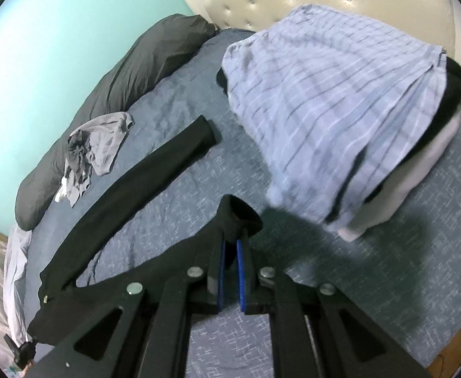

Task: Fold clothes
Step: 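Grasp the sweatshirt body edge with the left gripper and lift it while the right gripper holds the cuff, then lower the body edge flat and open the left gripper while the right gripper opens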

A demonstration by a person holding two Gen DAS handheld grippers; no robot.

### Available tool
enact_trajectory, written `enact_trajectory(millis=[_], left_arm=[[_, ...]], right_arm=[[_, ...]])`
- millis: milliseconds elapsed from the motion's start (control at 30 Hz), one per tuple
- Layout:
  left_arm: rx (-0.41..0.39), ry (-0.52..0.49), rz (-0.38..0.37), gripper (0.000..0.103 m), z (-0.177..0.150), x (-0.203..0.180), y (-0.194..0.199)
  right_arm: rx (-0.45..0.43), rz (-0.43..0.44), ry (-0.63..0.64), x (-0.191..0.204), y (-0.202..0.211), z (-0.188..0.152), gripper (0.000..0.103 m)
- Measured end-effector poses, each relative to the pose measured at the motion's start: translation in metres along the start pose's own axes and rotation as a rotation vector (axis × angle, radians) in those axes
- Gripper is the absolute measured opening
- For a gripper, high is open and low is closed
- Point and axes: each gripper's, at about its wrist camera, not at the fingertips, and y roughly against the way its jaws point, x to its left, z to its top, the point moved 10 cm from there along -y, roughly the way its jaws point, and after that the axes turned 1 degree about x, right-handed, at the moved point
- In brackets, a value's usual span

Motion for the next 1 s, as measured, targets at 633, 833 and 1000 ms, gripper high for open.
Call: enact_trajectory(millis=[633, 833, 1000], left_arm=[[0.091, 0.045, 0.053, 0.011, -0.037, 0.030, -0.046], [0.070, 0.070, 0.028, 0.015, -0.035, 0.028, -0.040], [0.013, 0.084, 0.030, 0.018, -0.034, 0.027, -0.017]], right_arm=[[0.089, -0.101, 0.022, -0.036, -0.058, -0.035, 0.006], [0.121, -0.081, -0.009, -0.048, -0.072, -0.050, 0.009], [0.101, -0.079, -0.004, -0.054, -0.066, -0.050, 0.024]])
